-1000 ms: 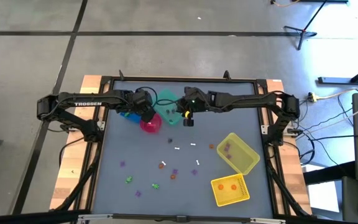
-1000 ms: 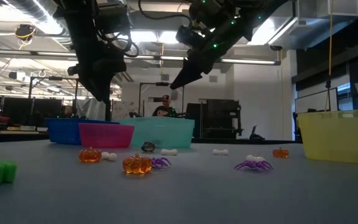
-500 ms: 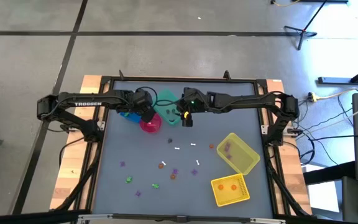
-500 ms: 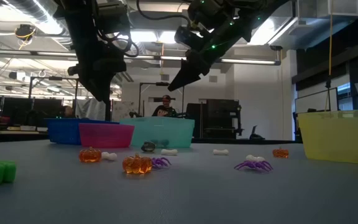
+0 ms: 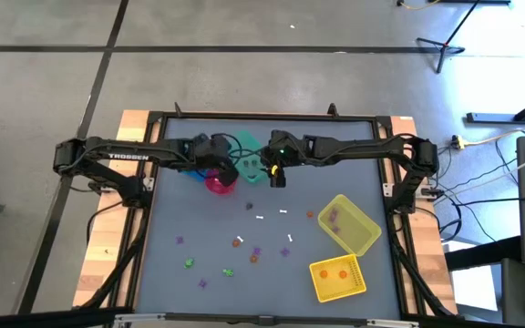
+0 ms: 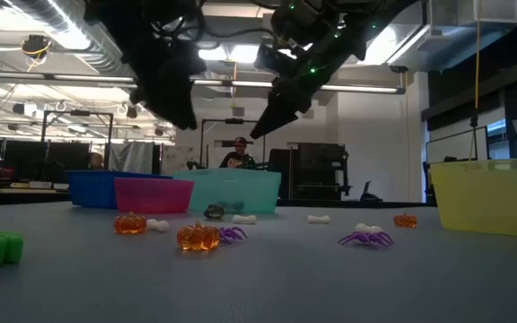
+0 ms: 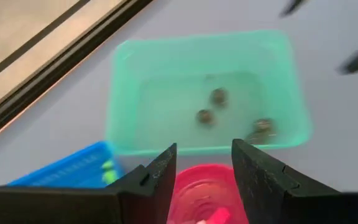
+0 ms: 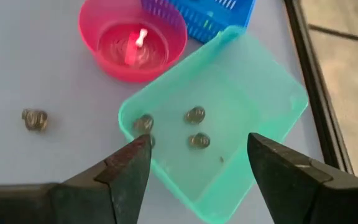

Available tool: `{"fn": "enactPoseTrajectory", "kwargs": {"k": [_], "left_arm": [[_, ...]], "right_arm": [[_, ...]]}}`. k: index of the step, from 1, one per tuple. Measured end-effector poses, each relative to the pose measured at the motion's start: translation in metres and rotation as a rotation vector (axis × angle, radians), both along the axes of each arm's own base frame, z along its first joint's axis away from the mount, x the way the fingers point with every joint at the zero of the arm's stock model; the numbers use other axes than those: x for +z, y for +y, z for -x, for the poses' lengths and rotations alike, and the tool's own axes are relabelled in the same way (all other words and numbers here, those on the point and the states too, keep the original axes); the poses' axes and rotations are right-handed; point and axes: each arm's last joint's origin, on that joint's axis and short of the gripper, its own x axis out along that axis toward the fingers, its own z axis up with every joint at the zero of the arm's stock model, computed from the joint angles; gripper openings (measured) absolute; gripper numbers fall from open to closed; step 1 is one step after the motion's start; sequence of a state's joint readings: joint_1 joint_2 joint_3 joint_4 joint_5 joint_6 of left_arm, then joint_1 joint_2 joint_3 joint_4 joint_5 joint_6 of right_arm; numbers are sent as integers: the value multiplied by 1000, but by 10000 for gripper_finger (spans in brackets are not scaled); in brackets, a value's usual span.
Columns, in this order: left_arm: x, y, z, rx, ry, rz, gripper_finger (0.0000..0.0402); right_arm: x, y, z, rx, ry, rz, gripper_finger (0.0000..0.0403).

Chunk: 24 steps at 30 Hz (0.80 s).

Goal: Sort Halloween decoration
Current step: Put the white bone toy into the red bin

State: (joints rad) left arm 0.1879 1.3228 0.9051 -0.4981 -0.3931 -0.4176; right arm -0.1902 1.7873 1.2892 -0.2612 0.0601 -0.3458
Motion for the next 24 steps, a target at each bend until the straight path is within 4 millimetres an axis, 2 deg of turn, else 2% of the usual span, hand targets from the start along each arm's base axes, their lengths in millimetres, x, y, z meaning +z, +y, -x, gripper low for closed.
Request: {"fn": "enactPoseTrajectory", "kwargs": {"k": [8, 12, 18, 24], "left_arm": [[7, -27, -14, -165, -122, 44, 139], [6, -46, -16, -281, -117, 85, 139], [6, -77, -16, -543, -85, 97, 139], [2, -101, -16, -661, -54, 72, 139]], "right_arm": [[10, 3, 13, 1, 53, -11, 264], [16, 4, 18, 1, 60, -11, 264], [18, 4, 22, 1, 78, -15, 264], [18, 5, 22, 6, 82, -22, 264]]}}
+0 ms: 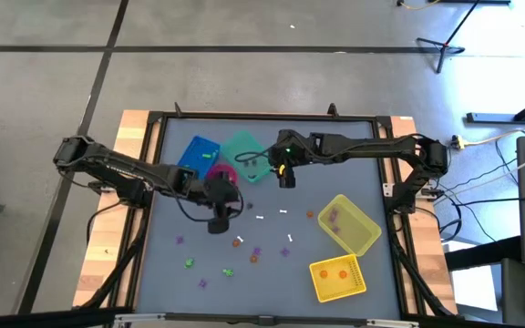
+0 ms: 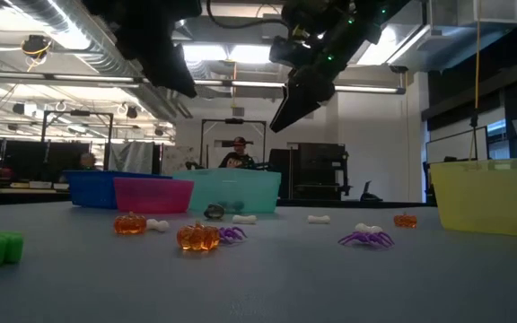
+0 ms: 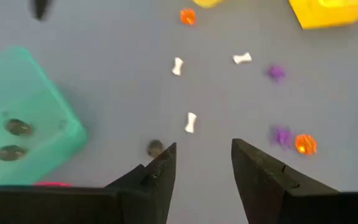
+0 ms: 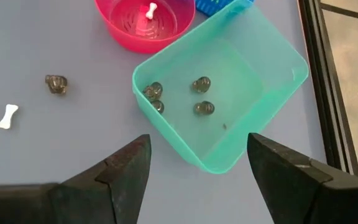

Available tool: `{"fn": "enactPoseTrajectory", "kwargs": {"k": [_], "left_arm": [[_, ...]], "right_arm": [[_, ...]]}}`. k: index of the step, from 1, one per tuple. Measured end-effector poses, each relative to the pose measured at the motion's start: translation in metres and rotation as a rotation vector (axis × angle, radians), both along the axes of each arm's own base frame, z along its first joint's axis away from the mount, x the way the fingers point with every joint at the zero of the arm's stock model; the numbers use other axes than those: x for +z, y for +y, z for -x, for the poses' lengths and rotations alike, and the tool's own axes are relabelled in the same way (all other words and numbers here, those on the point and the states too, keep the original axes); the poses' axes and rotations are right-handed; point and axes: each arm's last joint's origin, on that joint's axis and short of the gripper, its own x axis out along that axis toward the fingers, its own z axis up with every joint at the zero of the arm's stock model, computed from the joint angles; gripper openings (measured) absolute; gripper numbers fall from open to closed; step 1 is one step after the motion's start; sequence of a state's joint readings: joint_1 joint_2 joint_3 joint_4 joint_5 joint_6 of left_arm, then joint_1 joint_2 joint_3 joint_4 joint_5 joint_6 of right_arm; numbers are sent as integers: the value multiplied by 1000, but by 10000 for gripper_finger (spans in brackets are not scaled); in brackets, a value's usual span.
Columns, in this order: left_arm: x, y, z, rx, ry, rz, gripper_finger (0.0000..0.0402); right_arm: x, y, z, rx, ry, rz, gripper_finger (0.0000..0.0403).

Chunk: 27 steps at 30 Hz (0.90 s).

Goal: Sort Halloween decoration
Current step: Put the white bone toy into the red bin

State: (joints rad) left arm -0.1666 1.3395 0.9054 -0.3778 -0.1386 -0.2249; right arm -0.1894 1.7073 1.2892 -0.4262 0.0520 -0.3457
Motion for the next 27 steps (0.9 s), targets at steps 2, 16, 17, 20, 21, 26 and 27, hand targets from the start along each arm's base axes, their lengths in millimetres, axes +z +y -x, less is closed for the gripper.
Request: {"fn": "enactPoseTrajectory", "kwargs": {"k": [2, 16, 17, 20, 21, 26, 27], "left_arm": [[-5, -6, -2, -22, 19, -4, 139], [-69, -40, -30, -238, 161, -142, 139], [-73, -40, -30, -243, 176, -147, 139], [-84, -42, -32, -269, 216, -119, 139], [-87, -43, -33, -280, 226, -107, 139], [-100, -44, -34, -305, 275, -80, 139], [-102, -45, -35, -306, 283, -78, 139]], "right_arm": [[0, 1, 0, 15, -7, -17, 264], [0, 2, -1, 59, -17, -66, 264], [0, 2, -1, 59, -17, -66, 264], [0, 2, -1, 59, -17, -66, 264], [0, 2, -1, 59, -17, -66, 264], [0, 2, -1, 59, -17, -66, 264], [0, 2, -1, 59, -17, -66, 264]]}}
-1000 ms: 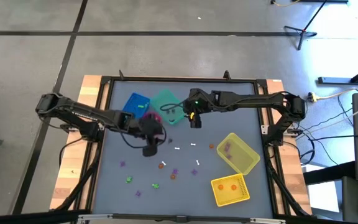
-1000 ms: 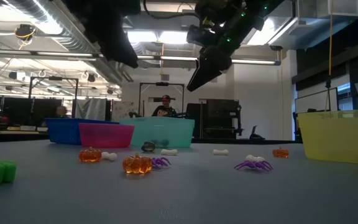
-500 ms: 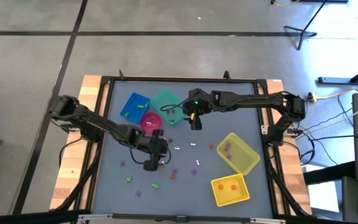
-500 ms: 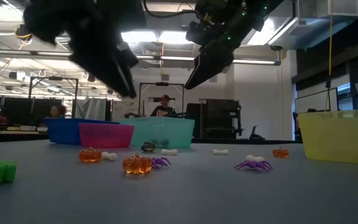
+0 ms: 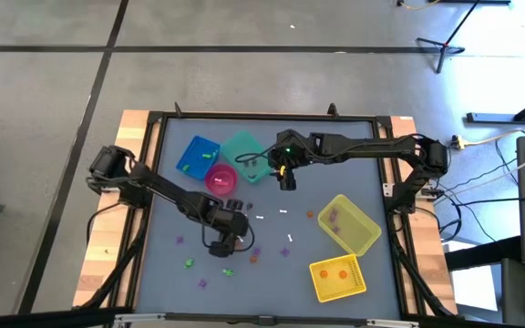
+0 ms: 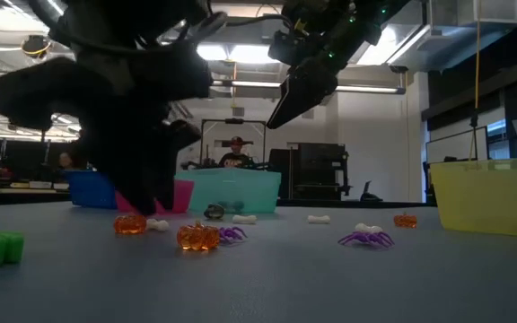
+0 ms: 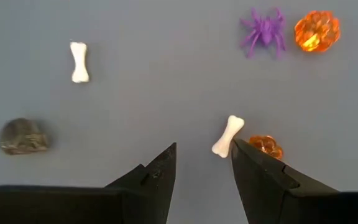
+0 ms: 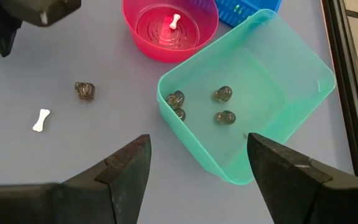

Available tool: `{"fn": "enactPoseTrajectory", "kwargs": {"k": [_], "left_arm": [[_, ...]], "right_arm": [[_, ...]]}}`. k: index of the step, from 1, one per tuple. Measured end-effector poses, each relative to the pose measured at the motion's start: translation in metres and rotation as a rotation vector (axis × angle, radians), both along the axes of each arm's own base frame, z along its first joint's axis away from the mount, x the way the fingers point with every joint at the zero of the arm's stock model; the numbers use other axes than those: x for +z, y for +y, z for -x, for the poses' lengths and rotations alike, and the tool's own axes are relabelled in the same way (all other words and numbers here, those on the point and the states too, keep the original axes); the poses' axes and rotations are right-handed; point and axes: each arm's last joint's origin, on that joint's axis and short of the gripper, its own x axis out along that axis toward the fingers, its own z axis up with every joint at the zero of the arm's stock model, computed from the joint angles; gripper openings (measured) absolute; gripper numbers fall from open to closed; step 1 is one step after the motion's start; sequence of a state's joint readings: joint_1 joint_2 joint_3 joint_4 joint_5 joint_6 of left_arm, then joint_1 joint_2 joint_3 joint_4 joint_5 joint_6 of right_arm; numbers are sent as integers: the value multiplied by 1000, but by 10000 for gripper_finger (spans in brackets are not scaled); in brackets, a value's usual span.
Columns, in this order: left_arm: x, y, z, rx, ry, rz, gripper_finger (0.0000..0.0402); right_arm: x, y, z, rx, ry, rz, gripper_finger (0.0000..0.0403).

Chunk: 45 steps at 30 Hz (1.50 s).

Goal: Sort Halloween decoration
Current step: Put the white bone toy into the red bin

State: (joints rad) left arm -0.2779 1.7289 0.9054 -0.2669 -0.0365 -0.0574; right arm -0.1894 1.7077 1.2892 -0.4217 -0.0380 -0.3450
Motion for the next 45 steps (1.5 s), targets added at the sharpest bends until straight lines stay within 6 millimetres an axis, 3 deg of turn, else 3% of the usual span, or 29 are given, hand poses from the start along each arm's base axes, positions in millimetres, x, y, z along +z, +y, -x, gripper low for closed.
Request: {"fn": "enactPoseTrajectory", "kwargs": {"k": [13, 26, 45], "left_arm": [[-10, -13, -1, -50, -3, 0, 139], [-16, -9, -3, -33, 35, 40, 135], [-18, -8, -2, -28, 53, 48, 22]], "right_arm": [[0, 0, 0, 0, 0, 0, 264], [0, 0, 0, 1, 0, 0, 264], [0, 0, 0, 0, 0, 0, 264]]}}
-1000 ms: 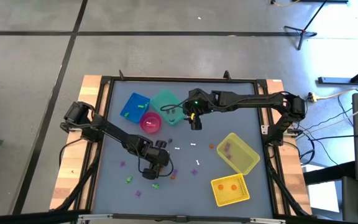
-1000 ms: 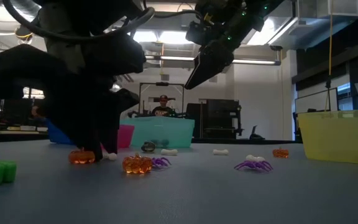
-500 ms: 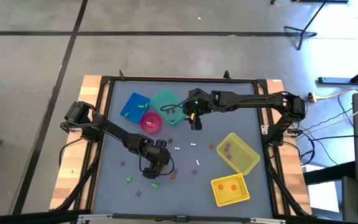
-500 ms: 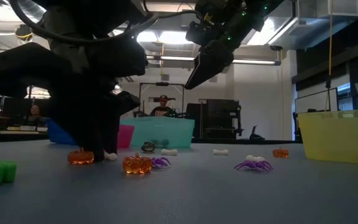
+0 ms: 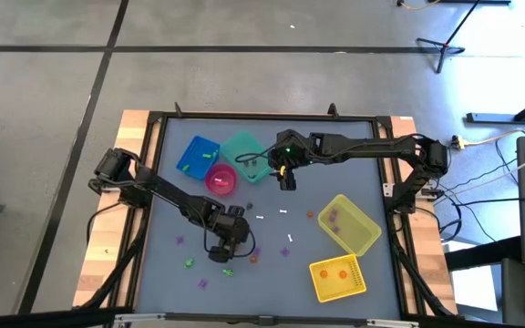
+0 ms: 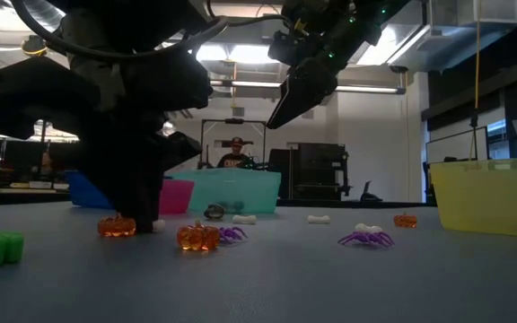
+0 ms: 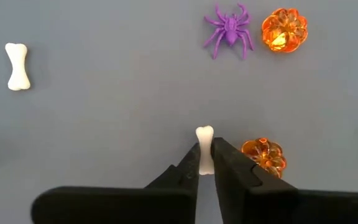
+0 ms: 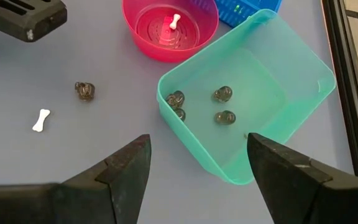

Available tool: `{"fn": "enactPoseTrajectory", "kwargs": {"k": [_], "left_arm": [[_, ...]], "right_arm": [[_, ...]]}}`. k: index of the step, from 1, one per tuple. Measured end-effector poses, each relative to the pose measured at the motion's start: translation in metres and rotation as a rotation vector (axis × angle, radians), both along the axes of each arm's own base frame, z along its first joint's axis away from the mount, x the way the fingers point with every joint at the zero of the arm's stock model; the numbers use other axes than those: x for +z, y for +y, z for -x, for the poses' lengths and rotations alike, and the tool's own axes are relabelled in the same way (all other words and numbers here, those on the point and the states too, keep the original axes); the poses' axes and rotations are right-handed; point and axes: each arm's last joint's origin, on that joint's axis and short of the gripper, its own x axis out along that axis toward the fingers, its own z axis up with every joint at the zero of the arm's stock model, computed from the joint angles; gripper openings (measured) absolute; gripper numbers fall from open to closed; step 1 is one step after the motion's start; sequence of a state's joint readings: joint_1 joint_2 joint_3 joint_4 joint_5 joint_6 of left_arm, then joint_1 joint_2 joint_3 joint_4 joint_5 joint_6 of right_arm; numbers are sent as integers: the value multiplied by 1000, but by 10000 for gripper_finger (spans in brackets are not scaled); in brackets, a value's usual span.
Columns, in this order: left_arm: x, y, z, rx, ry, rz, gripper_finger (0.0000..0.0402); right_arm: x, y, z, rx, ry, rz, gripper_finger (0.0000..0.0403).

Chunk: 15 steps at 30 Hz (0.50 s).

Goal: Sort Halloween decoration
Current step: Put the white bone toy into the red bin

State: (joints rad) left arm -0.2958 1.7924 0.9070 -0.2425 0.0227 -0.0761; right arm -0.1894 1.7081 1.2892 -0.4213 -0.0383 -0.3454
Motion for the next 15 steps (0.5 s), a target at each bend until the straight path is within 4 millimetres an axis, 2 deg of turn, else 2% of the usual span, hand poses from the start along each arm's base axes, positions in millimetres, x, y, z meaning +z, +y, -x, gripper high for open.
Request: {"fn": "enactPoseTrajectory", "kwargs": {"k": [15], "left_arm": [[0, 0, 0, 2, -2, -4, 6]], "right_arm": [[0, 0, 0, 0, 0, 0, 264]]}}
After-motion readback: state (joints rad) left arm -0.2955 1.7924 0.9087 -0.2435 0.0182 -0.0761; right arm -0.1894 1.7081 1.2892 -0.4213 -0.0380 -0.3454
